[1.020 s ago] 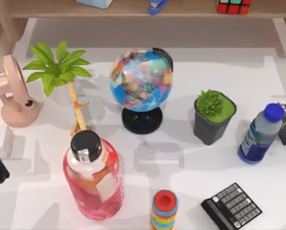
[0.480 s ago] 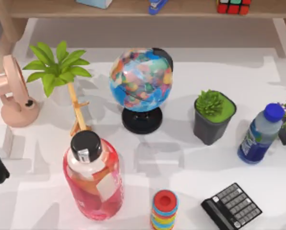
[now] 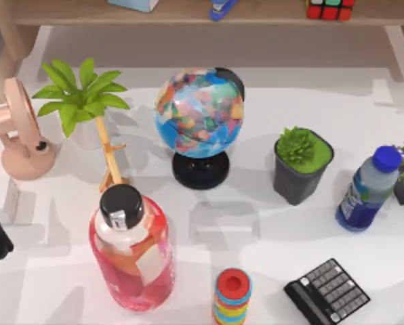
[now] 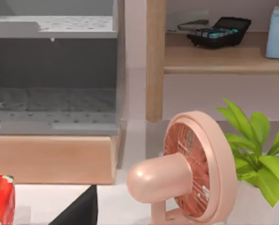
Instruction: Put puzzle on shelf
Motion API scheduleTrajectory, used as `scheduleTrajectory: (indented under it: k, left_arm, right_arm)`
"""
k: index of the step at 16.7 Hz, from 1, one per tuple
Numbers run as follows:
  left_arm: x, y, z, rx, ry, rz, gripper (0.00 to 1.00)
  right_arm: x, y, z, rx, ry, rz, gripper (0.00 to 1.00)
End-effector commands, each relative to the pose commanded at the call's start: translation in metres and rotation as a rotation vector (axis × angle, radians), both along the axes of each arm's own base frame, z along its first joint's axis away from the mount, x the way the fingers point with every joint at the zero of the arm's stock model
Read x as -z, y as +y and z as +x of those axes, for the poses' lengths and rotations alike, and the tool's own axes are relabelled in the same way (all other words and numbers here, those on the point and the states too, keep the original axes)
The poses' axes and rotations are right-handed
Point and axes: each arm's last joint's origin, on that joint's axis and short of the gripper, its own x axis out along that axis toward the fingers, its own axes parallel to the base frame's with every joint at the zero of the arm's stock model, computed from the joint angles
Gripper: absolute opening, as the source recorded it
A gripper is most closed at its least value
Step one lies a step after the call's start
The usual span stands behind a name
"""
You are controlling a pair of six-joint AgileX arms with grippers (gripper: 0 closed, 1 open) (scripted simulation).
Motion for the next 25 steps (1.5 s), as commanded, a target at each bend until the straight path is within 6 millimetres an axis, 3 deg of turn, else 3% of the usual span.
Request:
scheduleTrajectory:
  k: [3, 8, 13, 25]
  left_arm:
    - [0.0, 0.0, 0.0, 0.0, 0.0, 0.0, 1.0]
    - [0.0, 0.0, 0.0, 0.0, 0.0, 0.0, 1.0]
    - [0.0, 0.0, 0.0, 0.0, 0.0, 0.0, 1.0]
    - [0.0, 0.0, 0.0, 0.0, 0.0, 0.0, 1.0]
  right_arm:
    - [0.005, 0.0, 0.016, 0.0, 0.017, 0.006, 0.0]
    - [-0.004, -0.005, 0.055, 0.003, -0.015, -0.01, 0.0]
    - [-0.001, -0.001, 0.062, 0.0, -0.003, -0.002, 0.0]
    - [-0.001, -0.001, 0.062, 0.0, -0.003, -0.002, 0.9]
